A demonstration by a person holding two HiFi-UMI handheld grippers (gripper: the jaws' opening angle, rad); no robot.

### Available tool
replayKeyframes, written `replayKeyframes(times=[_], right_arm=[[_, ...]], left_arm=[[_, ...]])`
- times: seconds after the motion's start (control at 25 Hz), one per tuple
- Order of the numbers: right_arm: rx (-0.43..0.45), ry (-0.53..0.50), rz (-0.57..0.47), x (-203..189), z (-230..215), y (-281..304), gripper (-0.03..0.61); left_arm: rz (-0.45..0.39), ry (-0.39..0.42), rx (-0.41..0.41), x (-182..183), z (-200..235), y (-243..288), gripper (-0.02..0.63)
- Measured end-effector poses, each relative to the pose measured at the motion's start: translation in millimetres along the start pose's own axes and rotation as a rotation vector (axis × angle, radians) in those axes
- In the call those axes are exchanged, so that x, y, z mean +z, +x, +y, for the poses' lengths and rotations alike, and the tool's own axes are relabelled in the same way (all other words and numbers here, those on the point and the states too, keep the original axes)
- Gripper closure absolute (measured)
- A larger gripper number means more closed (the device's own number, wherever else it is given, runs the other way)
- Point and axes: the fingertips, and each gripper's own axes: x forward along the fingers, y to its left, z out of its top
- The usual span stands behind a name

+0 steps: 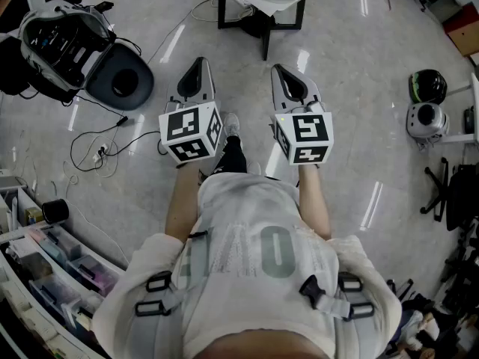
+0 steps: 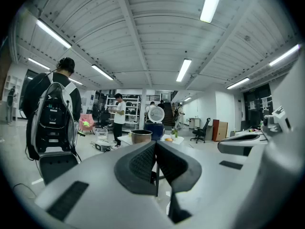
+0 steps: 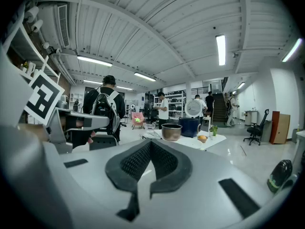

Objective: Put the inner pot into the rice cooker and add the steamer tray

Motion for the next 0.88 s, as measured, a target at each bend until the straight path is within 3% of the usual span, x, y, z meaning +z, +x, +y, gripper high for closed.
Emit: replayKeyframes(times=[0.44,0.52,0.72,0.8,0.88], right_arm=[[0.023,0.053,0.044,-17,0,8,0.572],[0.035,0.091,0.04,-20,1,13,0.571],[0.061,0.125,0.051,-28,2,35,0.571],[0.065,0.102,0.066,-31,0,47,0.571],[0.044,0.058,0.099,-37,-7,62,0.571]], left_arm=[[0.028,-0.041,0.02,-12,11,-2,0.592],[0.055,-0.114,0.018,-22,18,2,0.593],[0.196,-0.492,-0.032,-65,29,26,0.592],[0.209,-0.502,-0.046,-70,29,36,0.591],[0.219,-0.429,-0.027,-70,34,49,0.589]])
